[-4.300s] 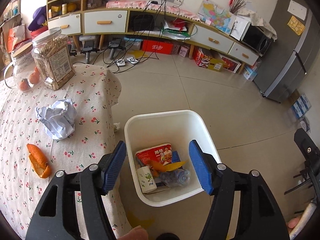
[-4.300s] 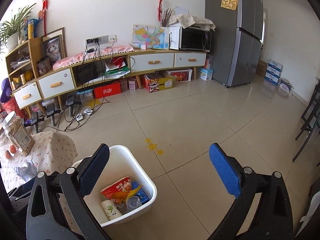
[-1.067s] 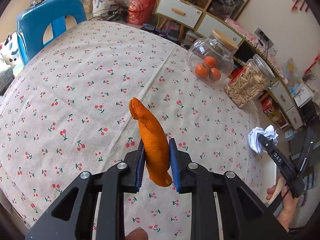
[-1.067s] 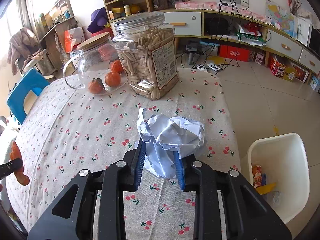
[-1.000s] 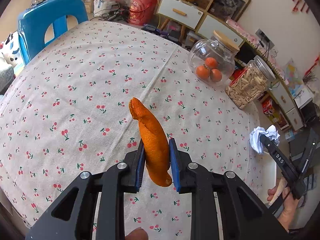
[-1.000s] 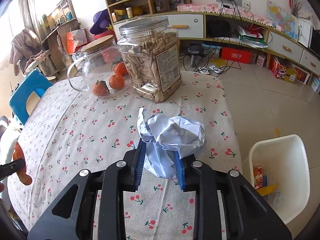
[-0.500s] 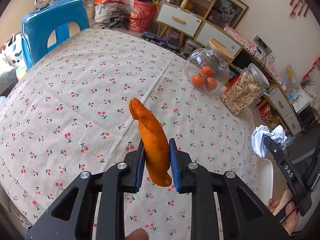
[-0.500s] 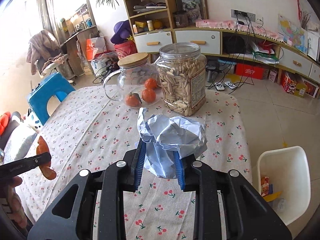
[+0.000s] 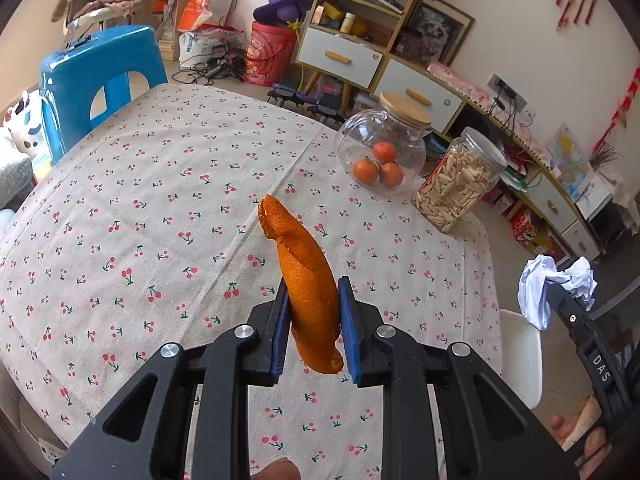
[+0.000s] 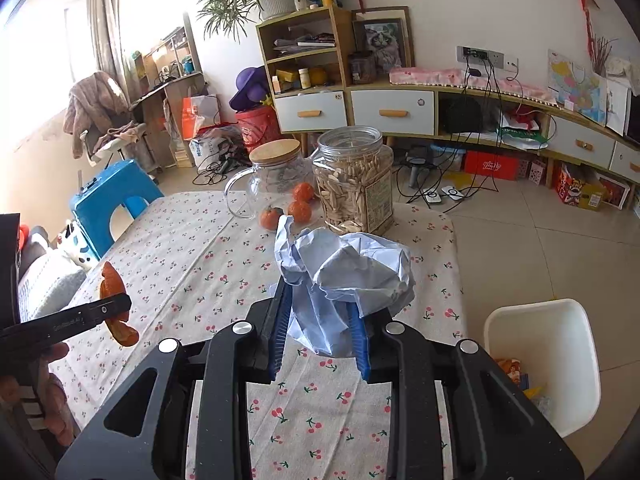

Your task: Collect trash

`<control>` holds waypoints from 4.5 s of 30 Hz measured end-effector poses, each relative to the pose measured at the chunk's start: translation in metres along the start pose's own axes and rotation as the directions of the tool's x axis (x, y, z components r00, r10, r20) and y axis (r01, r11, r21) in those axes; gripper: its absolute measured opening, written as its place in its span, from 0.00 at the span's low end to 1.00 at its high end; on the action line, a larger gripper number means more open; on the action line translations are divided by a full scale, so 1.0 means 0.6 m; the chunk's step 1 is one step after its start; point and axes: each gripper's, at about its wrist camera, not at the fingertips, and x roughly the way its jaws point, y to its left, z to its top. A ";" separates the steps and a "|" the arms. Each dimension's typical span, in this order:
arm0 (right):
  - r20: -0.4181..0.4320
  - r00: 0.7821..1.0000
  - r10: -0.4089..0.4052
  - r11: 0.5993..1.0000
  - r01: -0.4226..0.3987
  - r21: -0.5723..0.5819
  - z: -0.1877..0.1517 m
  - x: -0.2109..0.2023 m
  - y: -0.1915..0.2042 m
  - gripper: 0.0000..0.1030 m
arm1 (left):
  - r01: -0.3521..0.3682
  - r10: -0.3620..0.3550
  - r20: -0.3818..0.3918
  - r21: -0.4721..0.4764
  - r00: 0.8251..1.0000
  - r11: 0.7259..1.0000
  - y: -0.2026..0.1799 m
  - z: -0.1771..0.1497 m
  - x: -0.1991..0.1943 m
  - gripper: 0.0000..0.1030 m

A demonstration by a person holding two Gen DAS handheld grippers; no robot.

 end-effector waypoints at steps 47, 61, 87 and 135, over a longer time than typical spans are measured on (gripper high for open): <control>0.020 0.815 -0.579 0.765 0.534 0.360 -0.080 -0.173 -0.366 0.93 | 0.322 -0.283 -0.194 0.218 0.939 0.921 -0.438 -0.163 0.053 0.23; 0.119 0.749 -0.651 0.714 0.551 0.432 -0.100 -0.246 -0.376 0.93 | 0.520 -0.460 -0.353 0.096 0.815 0.848 -0.526 -0.207 0.159 0.71; 0.179 0.843 -0.507 0.859 0.479 0.178 -0.087 -0.145 -0.078 0.93 | -0.052 -0.043 0.237 0.380 0.971 0.924 -0.237 -0.115 -0.065 0.93; 0.162 0.880 -0.447 0.894 0.442 0.069 -0.086 -0.074 -0.008 0.93 | -0.085 0.035 0.205 0.237 0.978 0.968 -0.149 -0.094 -0.036 0.93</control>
